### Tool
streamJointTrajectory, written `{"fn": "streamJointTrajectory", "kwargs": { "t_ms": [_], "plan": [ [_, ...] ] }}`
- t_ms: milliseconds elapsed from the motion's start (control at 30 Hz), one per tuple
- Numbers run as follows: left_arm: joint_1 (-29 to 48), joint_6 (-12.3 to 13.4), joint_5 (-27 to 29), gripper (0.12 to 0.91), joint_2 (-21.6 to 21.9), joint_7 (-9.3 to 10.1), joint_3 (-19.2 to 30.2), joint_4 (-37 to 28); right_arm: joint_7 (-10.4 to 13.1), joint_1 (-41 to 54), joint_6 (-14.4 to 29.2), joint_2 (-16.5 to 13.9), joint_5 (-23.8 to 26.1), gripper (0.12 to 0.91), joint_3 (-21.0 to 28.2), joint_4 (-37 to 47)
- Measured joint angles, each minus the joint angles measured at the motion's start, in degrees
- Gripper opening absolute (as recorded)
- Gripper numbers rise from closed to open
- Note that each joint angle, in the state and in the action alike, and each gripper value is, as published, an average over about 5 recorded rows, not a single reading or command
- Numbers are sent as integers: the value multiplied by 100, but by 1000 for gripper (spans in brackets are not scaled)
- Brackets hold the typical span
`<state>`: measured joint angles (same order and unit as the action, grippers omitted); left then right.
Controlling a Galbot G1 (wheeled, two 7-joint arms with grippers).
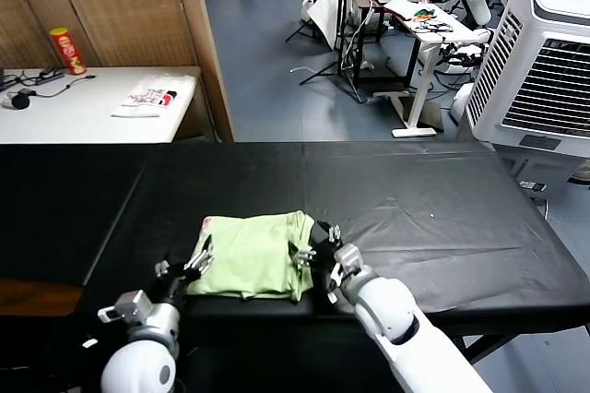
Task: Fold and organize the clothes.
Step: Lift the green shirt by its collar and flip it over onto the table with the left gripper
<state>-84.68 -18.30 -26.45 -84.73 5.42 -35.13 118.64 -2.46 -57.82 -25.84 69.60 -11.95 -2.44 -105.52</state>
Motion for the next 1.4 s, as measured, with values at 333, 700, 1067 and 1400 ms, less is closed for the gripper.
{"fn": "streamJointTrajectory", "kwargs": {
  "t_ms": [333,700,1067,1400],
  "plan": [
    [72,659,-882,798,-176,-395,-196,-516,39,-264,313,-110,-832,798,-430,-572],
    [106,782,-1526,798,-379,-559,-212,-847,12,-400,345,-200,-957,798,-572,-849],
    [136,819,-1631,730,-463,-560,-219,-966,0,-464,354,-189,-977,798,-582,-896],
    [194,828,-1610,172,-485,-556,-211,-1044,9,-570,354,-160,-946,798,-658,-953]
  ]
}}
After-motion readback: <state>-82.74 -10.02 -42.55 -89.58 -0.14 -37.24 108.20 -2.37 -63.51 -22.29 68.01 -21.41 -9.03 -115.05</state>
